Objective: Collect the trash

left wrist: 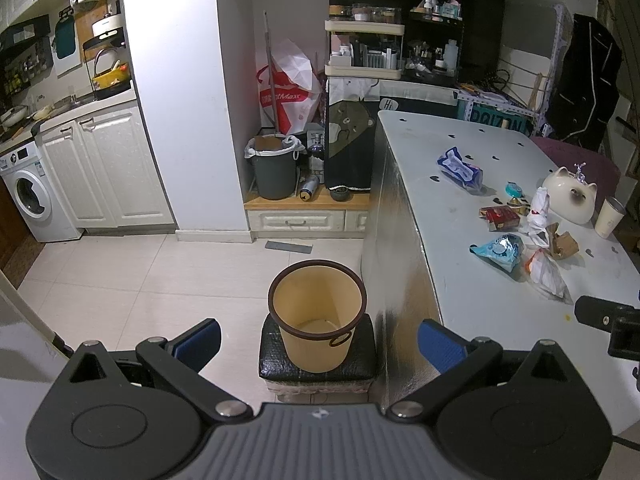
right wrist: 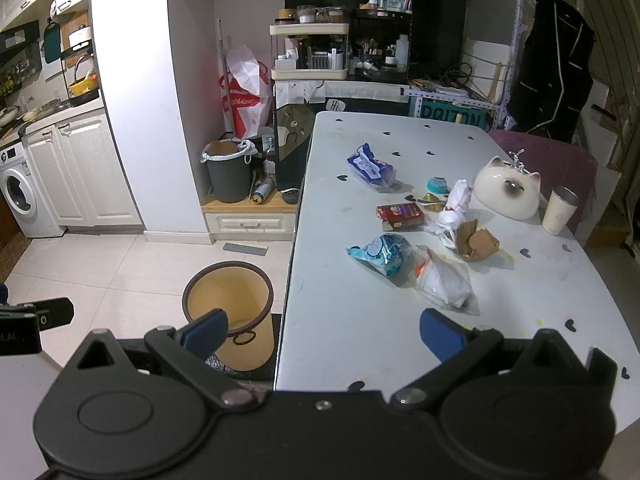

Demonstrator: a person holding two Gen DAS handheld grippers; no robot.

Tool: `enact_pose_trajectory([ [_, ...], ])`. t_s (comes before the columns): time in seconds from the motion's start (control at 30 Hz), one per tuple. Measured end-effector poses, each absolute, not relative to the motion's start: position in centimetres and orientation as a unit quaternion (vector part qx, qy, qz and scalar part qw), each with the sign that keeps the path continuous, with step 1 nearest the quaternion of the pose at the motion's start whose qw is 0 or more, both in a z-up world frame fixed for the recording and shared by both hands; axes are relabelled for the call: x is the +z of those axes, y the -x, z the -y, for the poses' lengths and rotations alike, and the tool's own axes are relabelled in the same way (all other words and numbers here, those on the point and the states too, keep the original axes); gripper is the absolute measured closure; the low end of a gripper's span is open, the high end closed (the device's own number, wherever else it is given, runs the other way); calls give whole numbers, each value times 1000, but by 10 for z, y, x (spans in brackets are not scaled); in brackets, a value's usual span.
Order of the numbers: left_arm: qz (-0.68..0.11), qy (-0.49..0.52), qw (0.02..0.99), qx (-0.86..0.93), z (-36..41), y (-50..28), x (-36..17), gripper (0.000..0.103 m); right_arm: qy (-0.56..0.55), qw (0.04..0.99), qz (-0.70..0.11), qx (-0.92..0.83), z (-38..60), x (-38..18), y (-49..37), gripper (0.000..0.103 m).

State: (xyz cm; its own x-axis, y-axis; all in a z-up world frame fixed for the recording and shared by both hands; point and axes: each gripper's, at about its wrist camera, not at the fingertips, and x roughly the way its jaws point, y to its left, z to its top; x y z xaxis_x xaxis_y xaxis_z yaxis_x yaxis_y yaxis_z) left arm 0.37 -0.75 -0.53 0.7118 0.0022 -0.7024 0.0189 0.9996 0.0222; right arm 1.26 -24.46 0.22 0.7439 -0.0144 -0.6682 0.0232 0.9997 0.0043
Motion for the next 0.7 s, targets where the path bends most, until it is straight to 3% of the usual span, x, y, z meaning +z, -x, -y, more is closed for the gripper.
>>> enact_pose_trajectory([
  [0.7, -379, -14, 925, -8, 22, -10, -11, 0, -9, 933, -360, -14, 248, 2, -13, 0],
])
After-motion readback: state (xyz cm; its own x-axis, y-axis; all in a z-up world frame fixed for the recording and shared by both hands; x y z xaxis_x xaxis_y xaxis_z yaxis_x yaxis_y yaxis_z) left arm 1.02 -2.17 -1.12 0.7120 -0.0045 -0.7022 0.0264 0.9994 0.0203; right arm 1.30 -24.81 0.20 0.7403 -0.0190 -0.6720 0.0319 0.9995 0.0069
